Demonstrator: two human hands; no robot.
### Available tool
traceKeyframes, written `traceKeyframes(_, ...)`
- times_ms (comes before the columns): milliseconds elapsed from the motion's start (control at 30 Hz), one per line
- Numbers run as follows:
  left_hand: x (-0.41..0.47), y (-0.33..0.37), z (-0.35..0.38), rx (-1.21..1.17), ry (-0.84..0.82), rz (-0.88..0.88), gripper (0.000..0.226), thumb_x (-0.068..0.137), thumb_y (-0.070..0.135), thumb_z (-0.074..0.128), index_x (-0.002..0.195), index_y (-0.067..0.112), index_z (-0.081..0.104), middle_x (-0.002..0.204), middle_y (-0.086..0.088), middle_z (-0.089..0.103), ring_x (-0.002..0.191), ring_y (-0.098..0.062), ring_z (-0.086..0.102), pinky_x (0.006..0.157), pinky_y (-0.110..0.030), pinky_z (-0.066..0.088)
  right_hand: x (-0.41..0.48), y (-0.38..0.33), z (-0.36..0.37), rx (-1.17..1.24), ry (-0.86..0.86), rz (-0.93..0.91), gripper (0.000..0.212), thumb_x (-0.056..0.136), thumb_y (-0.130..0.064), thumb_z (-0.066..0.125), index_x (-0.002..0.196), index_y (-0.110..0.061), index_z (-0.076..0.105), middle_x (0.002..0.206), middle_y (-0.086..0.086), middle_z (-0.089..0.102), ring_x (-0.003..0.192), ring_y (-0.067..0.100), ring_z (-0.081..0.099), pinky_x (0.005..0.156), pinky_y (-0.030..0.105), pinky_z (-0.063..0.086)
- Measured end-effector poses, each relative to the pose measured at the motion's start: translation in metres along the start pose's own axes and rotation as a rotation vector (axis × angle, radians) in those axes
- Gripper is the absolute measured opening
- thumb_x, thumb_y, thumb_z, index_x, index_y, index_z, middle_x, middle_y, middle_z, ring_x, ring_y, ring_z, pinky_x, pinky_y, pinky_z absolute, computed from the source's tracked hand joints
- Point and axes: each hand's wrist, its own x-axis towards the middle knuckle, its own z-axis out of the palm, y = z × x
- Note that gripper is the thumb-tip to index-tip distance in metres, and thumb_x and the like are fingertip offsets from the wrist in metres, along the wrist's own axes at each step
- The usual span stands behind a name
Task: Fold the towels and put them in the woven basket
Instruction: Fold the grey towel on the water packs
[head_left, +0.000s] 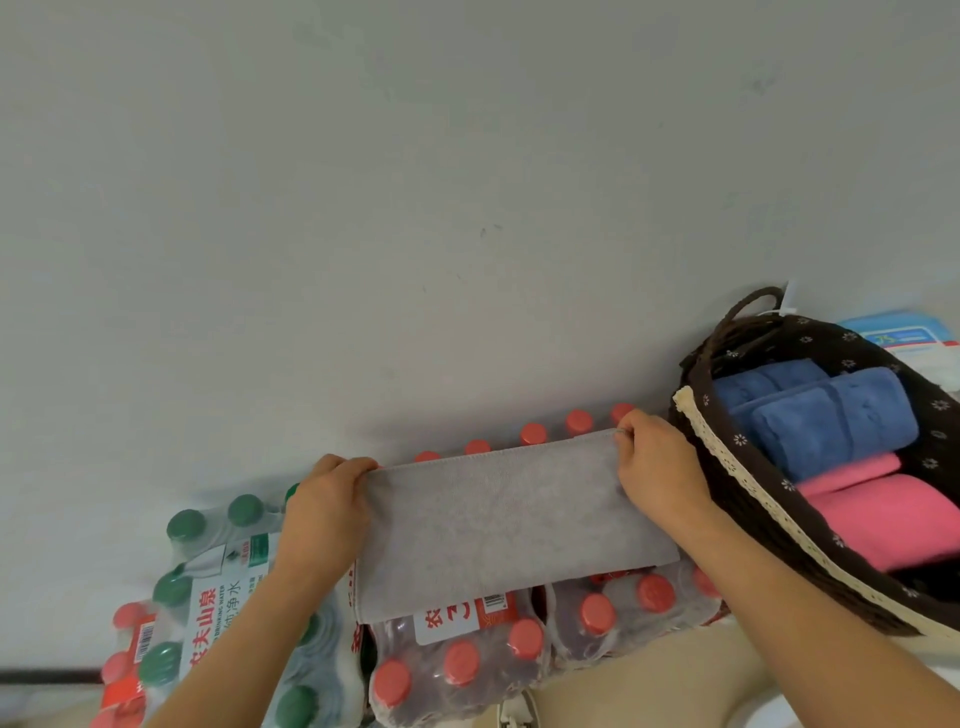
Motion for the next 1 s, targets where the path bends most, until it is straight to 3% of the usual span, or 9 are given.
traceKeyframes(167, 0.003, -0.001, 0.004, -0.002, 0.029, -0.015, 0.022, 0.095, 0.011, 0.051, 0.105, 0.013, 0.070, 0.093, -0.004, 0.060, 0.074, -0.013, 0.049, 0.070, -0.026, 0.037, 0.002, -0.003, 0.001, -0.049, -0.021, 0.020, 0.013, 0.095, -0.014, 0.044, 0.082, -0.014, 0.044, 0.087, 0.007, 0.052, 0.075, 0.023, 0.052, 0.062, 0.030, 0.034)
traceKeyframes(233, 0.002, -0.002, 0.004, -0.016, 0.038, -0.038, 0.020, 0.093, 0.012, 0.054, 0.107, 0.013, 0.069, 0.094, -0.004, 0.061, 0.074, -0.012, 0.049, 0.070, -0.025, 0.037, 0.003, -0.004, 0.000, -0.037, -0.047, 0.010, 0.007, 0.094, -0.015, 0.044, 0.093, -0.013, 0.051, 0.097, 0.008, 0.053, 0.085, 0.026, 0.056, 0.064, 0.030, 0.037)
traceKeyframes(333, 0.002, 0.000, 0.000, -0.099, 0.026, -0.130, 0.019, 0.092, 0.021, 0.057, 0.108, 0.018, 0.067, 0.091, 0.001, 0.063, 0.073, -0.010, 0.054, 0.068, -0.023, 0.039, 0.004, -0.005, -0.005, -0.049, -0.153, -0.040, 0.036, 0.094, -0.018, 0.047, 0.130, -0.014, 0.050, 0.128, 0.008, 0.049, 0.109, 0.027, 0.053, 0.082, 0.034, 0.046)
traceKeyframes(400, 0.003, 0.002, -0.003, -0.198, -0.012, -0.203, 0.017, 0.091, 0.027, 0.060, 0.106, 0.022, 0.064, 0.083, 0.008, 0.064, 0.072, -0.005, 0.057, 0.061, -0.020, 0.040, 0.006, -0.005, -0.008, -0.093, -0.195, -0.086, 0.045, 0.093, -0.018, 0.048, 0.138, -0.016, 0.044, 0.138, 0.007, 0.047, 0.120, 0.030, 0.047, 0.095, 0.038, 0.043)
traceKeyframes(633, 0.011, 0.002, -0.009, -0.541, -0.139, -0.377, 0.020, 0.083, 0.019, 0.072, 0.101, 0.025, 0.065, 0.086, 0.001, 0.070, 0.081, -0.016, 0.066, 0.059, -0.020, 0.044, 0.013, 0.000, -0.013, -0.177, -0.196, -0.083, 0.036, 0.090, -0.011, 0.051, 0.124, -0.018, 0.057, 0.120, 0.010, 0.057, 0.110, 0.031, 0.048, 0.091, 0.035, 0.041)
traceKeyframes(767, 0.011, 0.005, -0.007, -0.722, -0.086, -0.417, 0.021, 0.082, 0.008, 0.072, 0.097, 0.022, 0.068, 0.090, 0.000, 0.069, 0.083, -0.015, 0.065, 0.061, -0.018, 0.046, 0.018, 0.000, -0.013, -0.195, -0.192, -0.072, 0.023, 0.088, -0.010, 0.053, 0.106, -0.017, 0.066, 0.109, 0.011, 0.056, 0.102, 0.030, 0.051, 0.082, 0.032, 0.041)
traceKeyframes(900, 0.013, -0.003, 0.002, -0.445, -0.044, -0.322, 0.019, 0.082, 0.012, 0.071, 0.093, 0.028, 0.068, 0.082, 0.002, 0.062, 0.079, -0.020, 0.061, 0.063, -0.019, 0.043, 0.020, -0.002, -0.014, -0.215, -0.192, -0.072, 0.022, 0.085, -0.006, 0.053, 0.099, -0.016, 0.066, 0.106, 0.008, 0.056, 0.100, 0.027, 0.050, 0.075, 0.029, 0.039)
traceKeyframes(1000, 0.014, -0.005, 0.008, -0.075, -0.092, -0.083, 0.028, 0.087, 0.019, 0.064, 0.114, 0.024, 0.065, 0.102, -0.001, 0.056, 0.091, -0.020, 0.055, 0.078, -0.024, 0.044, 0.021, -0.005, -0.016, -0.232, -0.210, -0.078, 0.022, 0.083, -0.004, 0.051, 0.096, -0.016, 0.064, 0.103, 0.006, 0.059, 0.096, 0.025, 0.051, 0.072, 0.031, 0.043)
